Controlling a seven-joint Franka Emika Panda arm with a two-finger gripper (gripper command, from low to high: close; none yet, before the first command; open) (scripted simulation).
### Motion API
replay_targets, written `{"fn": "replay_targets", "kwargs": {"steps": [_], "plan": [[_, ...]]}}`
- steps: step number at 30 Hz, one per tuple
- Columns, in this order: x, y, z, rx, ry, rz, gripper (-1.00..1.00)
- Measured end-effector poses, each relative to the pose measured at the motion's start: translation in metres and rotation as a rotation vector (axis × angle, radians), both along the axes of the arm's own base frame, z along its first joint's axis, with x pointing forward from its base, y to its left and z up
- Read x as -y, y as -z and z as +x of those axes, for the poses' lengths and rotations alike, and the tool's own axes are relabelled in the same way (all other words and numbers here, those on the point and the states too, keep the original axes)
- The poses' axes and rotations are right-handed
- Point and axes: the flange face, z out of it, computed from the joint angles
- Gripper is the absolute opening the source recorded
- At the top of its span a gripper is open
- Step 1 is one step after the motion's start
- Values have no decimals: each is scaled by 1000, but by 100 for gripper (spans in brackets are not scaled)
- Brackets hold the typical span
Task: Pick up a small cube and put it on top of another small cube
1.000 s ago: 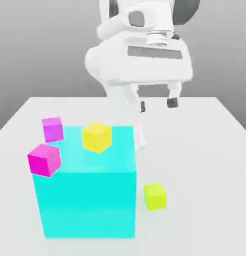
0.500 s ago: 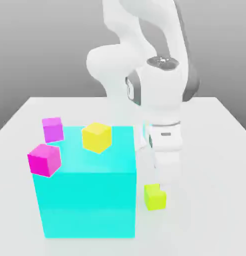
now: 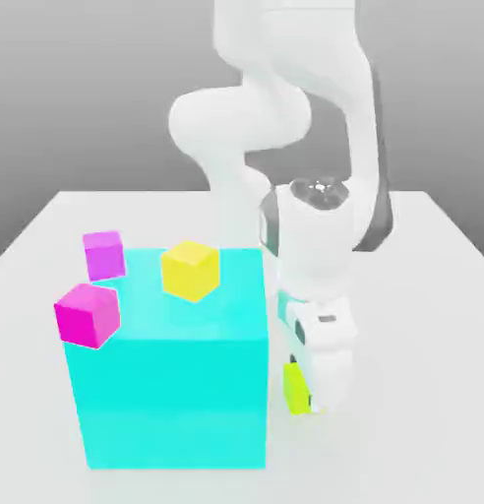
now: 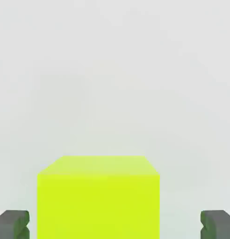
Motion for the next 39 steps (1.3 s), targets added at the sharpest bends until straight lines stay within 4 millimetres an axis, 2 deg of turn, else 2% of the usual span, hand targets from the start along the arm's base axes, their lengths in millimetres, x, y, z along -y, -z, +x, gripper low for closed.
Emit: {"fn": "replay_targets", "kwargs": {"steps": [7, 14, 22, 23, 29, 36, 37, 39], "plan": [[0, 1, 0, -2, 1, 1, -100], [0, -31, 7, 8, -4, 0, -100], [1, -63, 0, -3, 2, 1, -100], [6, -68, 3, -7, 11, 5, -100], [7, -112, 26, -10, -24, 38, -100], [12, -177, 45, 11, -72, 41, -100], [14, -187, 47, 15, -80, 36, -100], [36, -212, 51, 22, -98, 24, -100]]}}
